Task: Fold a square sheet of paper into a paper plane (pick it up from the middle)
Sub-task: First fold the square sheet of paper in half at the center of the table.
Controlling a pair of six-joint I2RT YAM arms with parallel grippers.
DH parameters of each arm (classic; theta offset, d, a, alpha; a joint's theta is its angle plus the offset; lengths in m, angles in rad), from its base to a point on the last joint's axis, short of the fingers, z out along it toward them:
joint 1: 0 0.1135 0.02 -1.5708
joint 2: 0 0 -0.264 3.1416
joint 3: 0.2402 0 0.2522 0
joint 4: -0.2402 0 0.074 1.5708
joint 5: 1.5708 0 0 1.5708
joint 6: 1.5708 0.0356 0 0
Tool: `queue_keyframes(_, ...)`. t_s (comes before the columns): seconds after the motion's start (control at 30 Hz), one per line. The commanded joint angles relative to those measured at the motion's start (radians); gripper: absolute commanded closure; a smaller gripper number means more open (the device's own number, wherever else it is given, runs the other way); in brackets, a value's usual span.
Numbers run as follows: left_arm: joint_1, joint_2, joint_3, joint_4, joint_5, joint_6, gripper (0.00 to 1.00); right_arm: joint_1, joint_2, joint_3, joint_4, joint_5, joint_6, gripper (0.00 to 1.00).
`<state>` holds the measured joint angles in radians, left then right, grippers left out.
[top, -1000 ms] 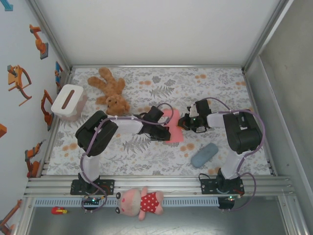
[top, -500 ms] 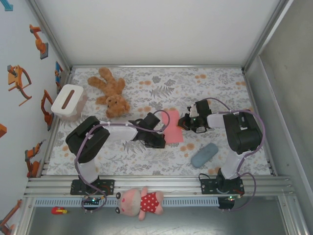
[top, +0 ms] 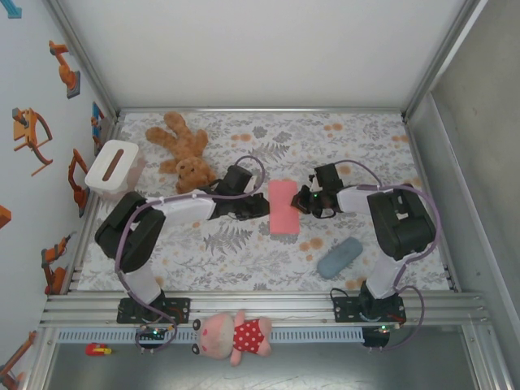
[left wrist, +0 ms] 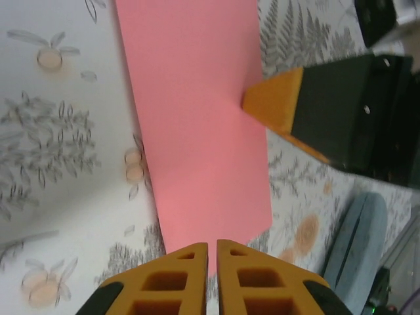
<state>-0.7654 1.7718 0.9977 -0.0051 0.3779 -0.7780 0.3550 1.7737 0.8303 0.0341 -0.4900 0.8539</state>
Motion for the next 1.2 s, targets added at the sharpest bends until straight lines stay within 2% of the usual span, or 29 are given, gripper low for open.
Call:
queue_keyframes(0.0,0.004,0.058,0.059,0.039,-0.002,-0.057,0.84,-0.001,-0.099,0.033,-0.048,0.070,0.012,1.00)
queue_keyframes(0.1,0.008,0.092,0.108,0.039,-0.016,-0.074,0.76,-0.001,-0.192,-0.004,-0.083,0.097,-0.019,0.87)
queue_keyframes(0.3,0.021,0.173,0.190,0.013,-0.016,-0.123,0.72,-0.002,-0.304,-0.102,-0.137,0.113,-0.042,0.69)
queue_keyframes(0.57,0.037,0.250,0.233,0.032,0.028,-0.174,0.72,-0.002,-0.338,-0.188,-0.122,0.050,-0.066,0.62)
queue_keyframes(0.7,0.036,0.268,0.240,0.012,-0.014,-0.197,0.71,-0.011,-0.347,-0.216,-0.122,0.057,-0.064,0.59)
queue_keyframes(0.93,0.037,0.296,0.237,-0.066,-0.059,-0.241,0.72,-0.020,-0.306,-0.219,-0.099,0.000,-0.060,0.60)
queue_keyframes(1.17,0.037,0.311,0.240,-0.108,-0.058,-0.231,0.72,-0.019,-0.268,-0.221,-0.092,-0.055,-0.058,0.63)
